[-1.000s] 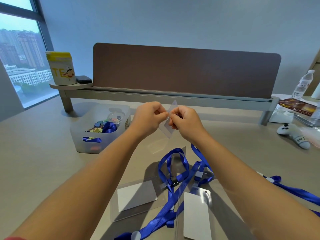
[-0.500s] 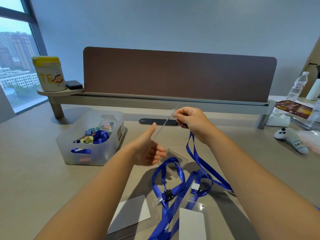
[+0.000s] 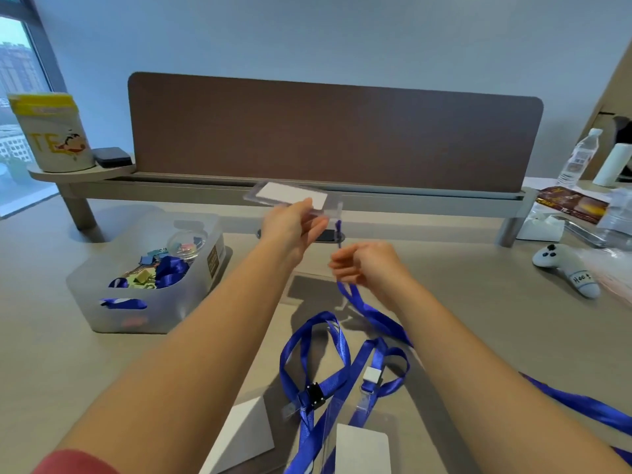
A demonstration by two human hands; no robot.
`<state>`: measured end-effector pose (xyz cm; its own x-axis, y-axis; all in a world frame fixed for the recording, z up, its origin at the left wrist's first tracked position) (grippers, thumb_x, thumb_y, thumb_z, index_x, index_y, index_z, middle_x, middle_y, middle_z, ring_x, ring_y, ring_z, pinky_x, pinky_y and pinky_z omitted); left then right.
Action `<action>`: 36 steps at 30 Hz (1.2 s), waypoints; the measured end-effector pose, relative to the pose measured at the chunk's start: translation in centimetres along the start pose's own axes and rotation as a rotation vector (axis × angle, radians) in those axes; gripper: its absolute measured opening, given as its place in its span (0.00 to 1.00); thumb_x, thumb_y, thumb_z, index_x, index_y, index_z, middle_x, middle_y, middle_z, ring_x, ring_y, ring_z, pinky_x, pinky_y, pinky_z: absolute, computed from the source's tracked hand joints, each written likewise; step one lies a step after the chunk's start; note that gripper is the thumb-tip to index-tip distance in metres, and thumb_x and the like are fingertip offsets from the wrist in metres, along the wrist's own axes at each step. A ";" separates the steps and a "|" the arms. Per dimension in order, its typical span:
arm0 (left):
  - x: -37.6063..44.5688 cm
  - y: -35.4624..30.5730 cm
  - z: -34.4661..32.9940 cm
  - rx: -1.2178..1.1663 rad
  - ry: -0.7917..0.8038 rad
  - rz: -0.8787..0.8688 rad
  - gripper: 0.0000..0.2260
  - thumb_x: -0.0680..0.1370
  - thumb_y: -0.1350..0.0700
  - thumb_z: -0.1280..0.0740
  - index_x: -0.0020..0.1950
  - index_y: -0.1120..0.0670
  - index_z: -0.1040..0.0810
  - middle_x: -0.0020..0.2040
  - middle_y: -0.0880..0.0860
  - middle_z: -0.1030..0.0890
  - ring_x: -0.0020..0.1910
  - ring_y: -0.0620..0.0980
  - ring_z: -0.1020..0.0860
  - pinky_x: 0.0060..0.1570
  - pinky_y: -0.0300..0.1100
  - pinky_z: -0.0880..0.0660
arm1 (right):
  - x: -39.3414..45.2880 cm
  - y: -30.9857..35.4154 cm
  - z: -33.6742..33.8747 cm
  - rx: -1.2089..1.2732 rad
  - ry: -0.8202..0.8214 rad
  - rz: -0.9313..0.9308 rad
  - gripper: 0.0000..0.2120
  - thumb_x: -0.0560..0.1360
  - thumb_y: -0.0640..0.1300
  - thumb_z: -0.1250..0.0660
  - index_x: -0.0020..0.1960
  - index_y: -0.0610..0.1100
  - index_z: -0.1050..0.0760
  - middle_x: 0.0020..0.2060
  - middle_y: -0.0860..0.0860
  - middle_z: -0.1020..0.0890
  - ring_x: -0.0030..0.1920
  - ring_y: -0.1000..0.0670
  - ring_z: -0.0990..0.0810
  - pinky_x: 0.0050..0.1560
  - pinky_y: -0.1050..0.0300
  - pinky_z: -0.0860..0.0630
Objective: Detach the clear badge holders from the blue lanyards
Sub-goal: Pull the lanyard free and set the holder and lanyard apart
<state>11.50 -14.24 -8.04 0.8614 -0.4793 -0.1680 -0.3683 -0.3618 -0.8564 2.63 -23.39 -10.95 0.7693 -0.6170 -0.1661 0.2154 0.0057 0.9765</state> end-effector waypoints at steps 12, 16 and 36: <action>1.4 1.8 -1.7 -0.103 0.054 0.060 0.11 0.77 0.60 0.38 0.36 0.61 0.29 0.34 0.56 0.24 0.29 0.47 0.21 0.25 0.32 0.22 | 2.9 -1.7 1.0 0.631 -0.026 0.013 0.33 0.74 0.27 0.50 0.75 0.48 0.48 0.70 0.46 0.34 0.68 0.44 0.33 0.68 0.46 0.38; 2.7 4.1 -1.9 -0.021 -0.024 0.086 0.08 0.76 0.59 0.37 0.39 0.60 0.28 0.36 0.55 0.22 0.34 0.48 0.21 0.28 0.33 0.22 | 4.7 -1.6 7.9 0.722 -0.253 -0.005 0.05 0.76 0.39 0.43 0.47 0.47 0.31 0.39 0.51 0.29 0.52 0.49 0.28 0.62 0.50 0.34; 5.8 6.5 -5.0 -0.052 -0.040 0.033 0.05 0.78 0.59 0.39 0.44 0.60 0.28 0.37 0.54 0.23 0.30 0.45 0.23 0.26 0.32 0.21 | 7.2 4.0 16.8 0.320 -0.527 0.214 0.11 0.79 0.39 0.44 0.52 0.39 0.23 0.48 0.45 0.20 0.40 0.53 0.24 0.45 0.60 0.25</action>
<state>12.34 -23.39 -12.09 0.8615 -0.4599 -0.2154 -0.4132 -0.3883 -0.8237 -1.09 -40.99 -5.95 0.3596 -0.9319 0.0471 -0.1625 -0.0129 0.9866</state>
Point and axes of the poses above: each hand's wrist, its own x-axis towards the middle knuckle, its own z-axis out of the back of the hand, y = z × x, the point moved 9 cm from there along x, towards the middle knuckle
